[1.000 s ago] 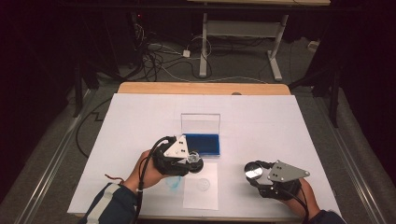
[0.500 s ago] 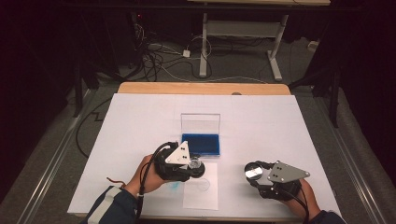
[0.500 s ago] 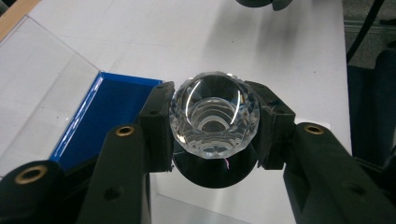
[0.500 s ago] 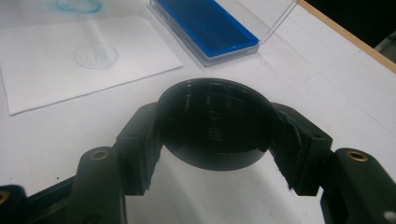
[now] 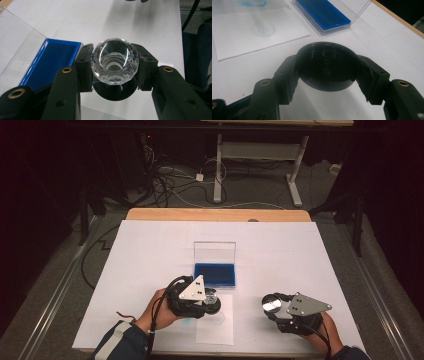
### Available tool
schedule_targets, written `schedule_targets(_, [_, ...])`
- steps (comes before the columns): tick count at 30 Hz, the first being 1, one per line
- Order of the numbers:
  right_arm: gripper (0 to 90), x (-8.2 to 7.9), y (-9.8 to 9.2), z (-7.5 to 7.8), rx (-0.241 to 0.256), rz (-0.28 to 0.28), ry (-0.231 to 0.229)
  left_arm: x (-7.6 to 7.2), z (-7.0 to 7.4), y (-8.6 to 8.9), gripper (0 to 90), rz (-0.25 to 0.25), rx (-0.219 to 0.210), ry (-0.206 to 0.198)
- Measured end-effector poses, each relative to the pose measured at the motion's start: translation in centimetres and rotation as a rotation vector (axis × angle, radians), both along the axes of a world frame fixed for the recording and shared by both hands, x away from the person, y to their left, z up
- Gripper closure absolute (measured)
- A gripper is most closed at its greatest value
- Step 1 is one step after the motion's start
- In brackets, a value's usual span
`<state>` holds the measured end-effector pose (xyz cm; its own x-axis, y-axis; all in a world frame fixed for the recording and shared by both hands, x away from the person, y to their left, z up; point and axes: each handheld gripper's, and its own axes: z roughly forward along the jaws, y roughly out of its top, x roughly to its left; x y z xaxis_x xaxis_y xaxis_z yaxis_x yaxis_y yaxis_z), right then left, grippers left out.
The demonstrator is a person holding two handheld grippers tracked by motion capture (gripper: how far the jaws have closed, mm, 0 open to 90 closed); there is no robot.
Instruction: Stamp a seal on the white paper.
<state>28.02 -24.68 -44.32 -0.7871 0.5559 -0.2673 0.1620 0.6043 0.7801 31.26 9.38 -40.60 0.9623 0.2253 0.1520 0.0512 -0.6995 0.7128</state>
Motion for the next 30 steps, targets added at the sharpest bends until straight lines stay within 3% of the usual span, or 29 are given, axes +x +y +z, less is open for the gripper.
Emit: schedule_targets(30, [38.5, 0.0, 0.0, -0.1, -0.004, 0.002, 0.002, 0.2, -1.4, -0.4, 54.4, -0.001, 0.001, 0.013])
